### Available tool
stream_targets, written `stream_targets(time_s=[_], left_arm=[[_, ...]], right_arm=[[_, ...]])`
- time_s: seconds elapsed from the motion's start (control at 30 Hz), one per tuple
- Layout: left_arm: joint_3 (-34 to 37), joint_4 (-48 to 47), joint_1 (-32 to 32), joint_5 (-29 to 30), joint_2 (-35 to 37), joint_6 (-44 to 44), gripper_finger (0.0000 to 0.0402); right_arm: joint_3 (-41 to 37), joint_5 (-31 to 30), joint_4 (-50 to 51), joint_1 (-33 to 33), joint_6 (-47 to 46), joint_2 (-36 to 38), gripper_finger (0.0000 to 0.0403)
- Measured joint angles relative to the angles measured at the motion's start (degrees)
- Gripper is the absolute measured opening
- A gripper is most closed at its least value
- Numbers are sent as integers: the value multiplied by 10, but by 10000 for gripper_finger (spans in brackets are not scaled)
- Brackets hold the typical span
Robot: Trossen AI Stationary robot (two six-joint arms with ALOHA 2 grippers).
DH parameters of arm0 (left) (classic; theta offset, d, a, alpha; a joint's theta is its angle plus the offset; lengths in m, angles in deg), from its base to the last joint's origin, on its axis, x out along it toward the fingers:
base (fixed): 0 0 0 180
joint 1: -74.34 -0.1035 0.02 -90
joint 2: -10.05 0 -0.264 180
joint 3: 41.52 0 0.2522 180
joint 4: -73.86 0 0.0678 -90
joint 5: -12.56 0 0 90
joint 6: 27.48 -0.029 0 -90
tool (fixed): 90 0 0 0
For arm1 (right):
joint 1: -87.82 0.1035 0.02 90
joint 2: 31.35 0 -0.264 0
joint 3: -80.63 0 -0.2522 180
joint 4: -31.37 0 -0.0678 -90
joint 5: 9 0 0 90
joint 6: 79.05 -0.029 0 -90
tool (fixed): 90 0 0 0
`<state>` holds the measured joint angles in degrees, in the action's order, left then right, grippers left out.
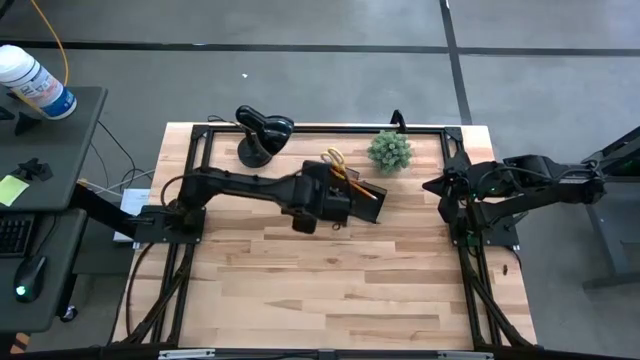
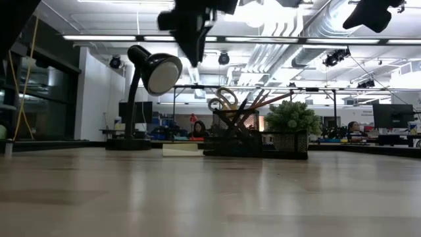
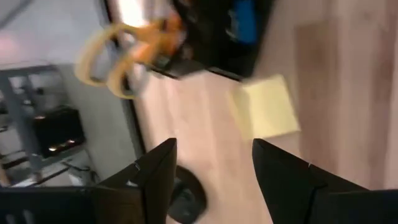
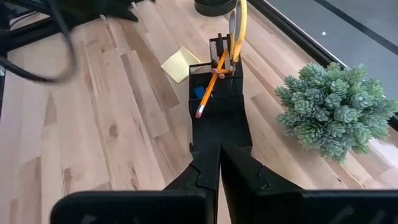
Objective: Pick and place office supplies into organizer
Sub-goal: Put the sticky notes into the desk organizer
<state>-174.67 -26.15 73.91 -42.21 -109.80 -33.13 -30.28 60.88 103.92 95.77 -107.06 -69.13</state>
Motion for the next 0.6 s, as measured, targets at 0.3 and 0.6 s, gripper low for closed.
stream_targets(time_s=[0.3, 0.6], left_arm=[[161, 78, -10, -6, -1, 54, 198], [217, 187, -22, -92, 0, -3, 198]], right_arm=[[0, 8, -9, 0, 0, 0, 11], [0, 10, -29, 0, -2, -1, 11]])
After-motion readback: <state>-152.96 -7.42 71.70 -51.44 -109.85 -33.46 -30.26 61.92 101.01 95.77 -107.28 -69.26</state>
